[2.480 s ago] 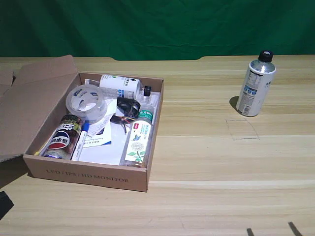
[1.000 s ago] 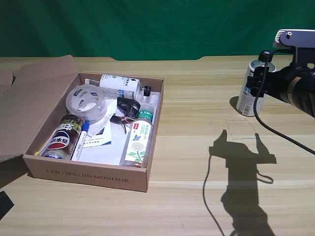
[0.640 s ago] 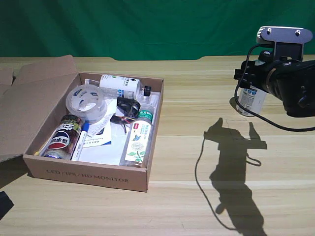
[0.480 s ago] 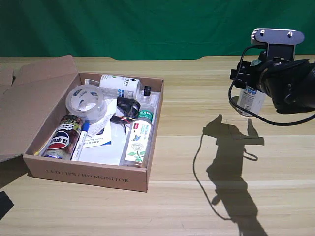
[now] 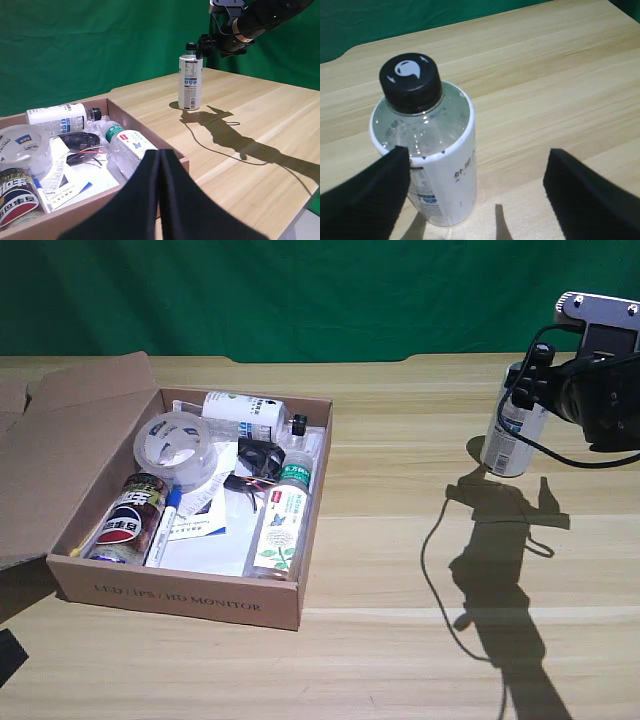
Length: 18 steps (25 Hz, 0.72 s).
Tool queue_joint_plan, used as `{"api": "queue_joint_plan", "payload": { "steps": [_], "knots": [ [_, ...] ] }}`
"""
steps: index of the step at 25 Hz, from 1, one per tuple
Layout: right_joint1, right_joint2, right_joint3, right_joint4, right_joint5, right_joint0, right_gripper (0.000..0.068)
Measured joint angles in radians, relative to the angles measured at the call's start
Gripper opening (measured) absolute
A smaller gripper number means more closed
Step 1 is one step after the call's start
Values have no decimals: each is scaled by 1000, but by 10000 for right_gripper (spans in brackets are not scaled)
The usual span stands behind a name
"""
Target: Place the white bottle into the box.
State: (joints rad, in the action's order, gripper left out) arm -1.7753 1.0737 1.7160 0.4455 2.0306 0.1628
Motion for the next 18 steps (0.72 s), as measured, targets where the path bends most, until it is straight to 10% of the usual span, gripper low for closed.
{"api": "queue_joint_plan", "payload": {
  "steps": [18],
  "knots": [
    [-83,68,3,-91,-98,-1,647]
  ]
}}
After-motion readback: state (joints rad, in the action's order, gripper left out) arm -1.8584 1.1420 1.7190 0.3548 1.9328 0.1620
